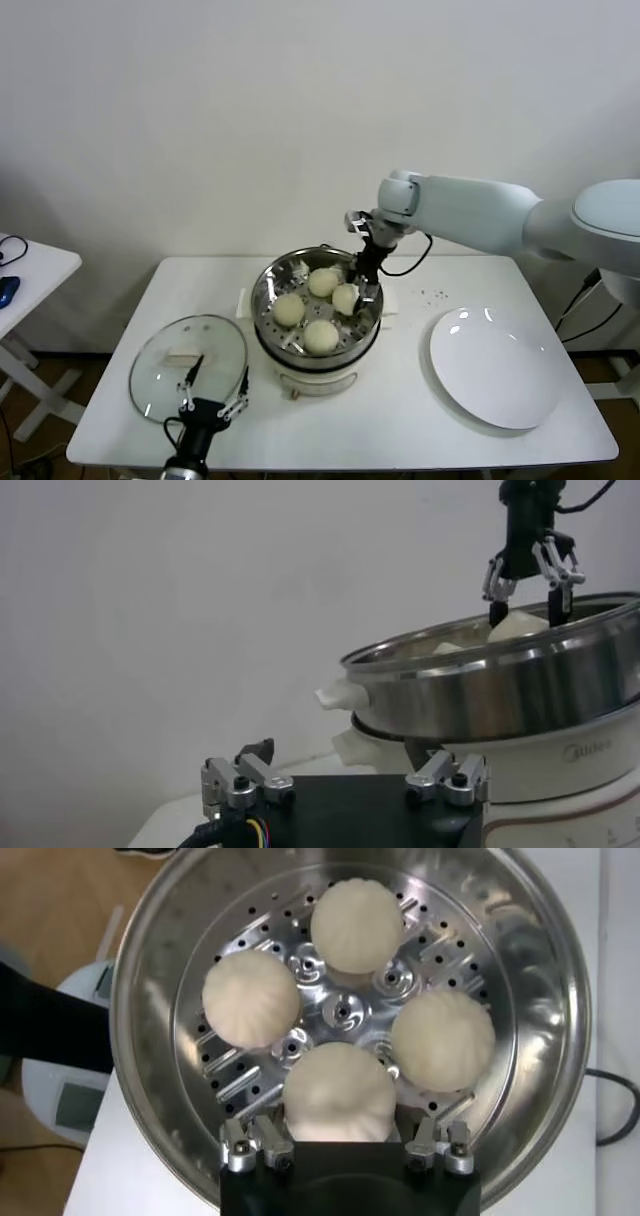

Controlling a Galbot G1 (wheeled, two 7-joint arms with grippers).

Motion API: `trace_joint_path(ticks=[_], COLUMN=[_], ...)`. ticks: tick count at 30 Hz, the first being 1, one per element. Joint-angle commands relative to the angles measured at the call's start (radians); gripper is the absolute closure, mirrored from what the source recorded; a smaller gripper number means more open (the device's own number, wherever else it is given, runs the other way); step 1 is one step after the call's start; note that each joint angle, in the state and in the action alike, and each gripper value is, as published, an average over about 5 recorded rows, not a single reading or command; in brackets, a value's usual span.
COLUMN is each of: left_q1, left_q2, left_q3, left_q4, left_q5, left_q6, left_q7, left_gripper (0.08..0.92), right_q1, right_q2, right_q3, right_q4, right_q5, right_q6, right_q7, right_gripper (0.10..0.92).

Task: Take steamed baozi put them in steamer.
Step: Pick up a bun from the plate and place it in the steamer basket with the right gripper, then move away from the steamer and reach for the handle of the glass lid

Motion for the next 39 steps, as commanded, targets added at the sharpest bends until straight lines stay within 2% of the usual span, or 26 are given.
trace_joint_path(ticks=[1, 16, 22, 28, 33, 39], left_q1=[0.0, -0.002, -0.003, -0.004, -0.008, -0.018], left_q2=[0.001, -0.001, -0.001, -0.001, 0.0, 0.005], left_q3=[0.003, 0.007, 0.006, 0.006, 0.004, -0.007], left_q4=[0.001, 0.003, 0.003, 0.006, 0.01, 0.017], left_q5=[0.002, 0.005, 0.005, 0.005, 0.005, 0.001], left_q6=[0.002, 0.003, 0.003, 0.002, 0.001, 0.001], left_q7=[0.001, 0.001, 0.0, 0.0, 0.0, 0.0], left_gripper=[0.177, 0.177, 0.177, 0.177, 0.177, 0.177], right_q1=[-0.019, -0.029, -0.026, 0.009, 0.064, 0.113], right_q2=[0.021, 0.013, 0.015, -0.003, -0.074, -0.253], right_q3=[-0.009, -0.001, 0.011, 0.032, 0.068, 0.153], right_q4=[-0.028, -0.02, -0.025, -0.003, 0.083, 0.243], right_q5=[-0.039, -0.069, -0.067, -0.054, -0.03, -0.015], right_q6=[0.003, 0.01, 0.013, 0.019, 0.02, 0.016], right_q7=[-0.005, -0.001, -0.009, -0.028, -0.034, -0.003], right_gripper=[0.307, 0.299, 0.209, 0.203, 0.203, 0.203])
